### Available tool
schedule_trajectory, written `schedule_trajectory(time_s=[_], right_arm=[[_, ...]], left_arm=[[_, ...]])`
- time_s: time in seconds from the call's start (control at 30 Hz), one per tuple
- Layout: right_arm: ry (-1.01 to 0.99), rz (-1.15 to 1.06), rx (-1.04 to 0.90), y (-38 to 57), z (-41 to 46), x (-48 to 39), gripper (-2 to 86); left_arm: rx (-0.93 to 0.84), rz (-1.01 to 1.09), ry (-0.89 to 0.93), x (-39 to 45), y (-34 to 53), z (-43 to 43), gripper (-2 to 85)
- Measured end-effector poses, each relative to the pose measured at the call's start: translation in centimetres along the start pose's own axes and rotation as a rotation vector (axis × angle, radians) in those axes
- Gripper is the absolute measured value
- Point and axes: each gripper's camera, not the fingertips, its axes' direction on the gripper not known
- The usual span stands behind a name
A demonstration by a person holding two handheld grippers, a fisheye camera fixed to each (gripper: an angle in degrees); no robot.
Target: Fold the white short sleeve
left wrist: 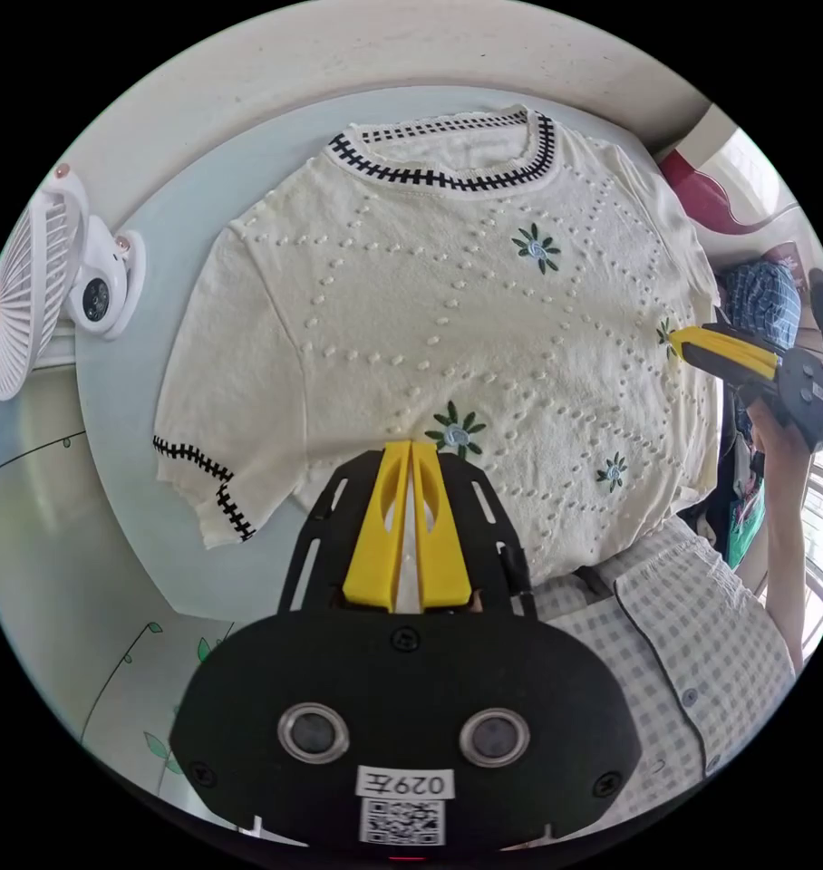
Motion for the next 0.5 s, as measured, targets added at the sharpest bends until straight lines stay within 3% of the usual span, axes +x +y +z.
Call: schedule_trajectory(time_s=[0.5], right_arm=[[-0.031,0.032,0.028,4.9,-7.3,4.1,-0.5]], left_arm=[[0.001,0.0,-0.002,1.8,0.1,1.3,-1.0]])
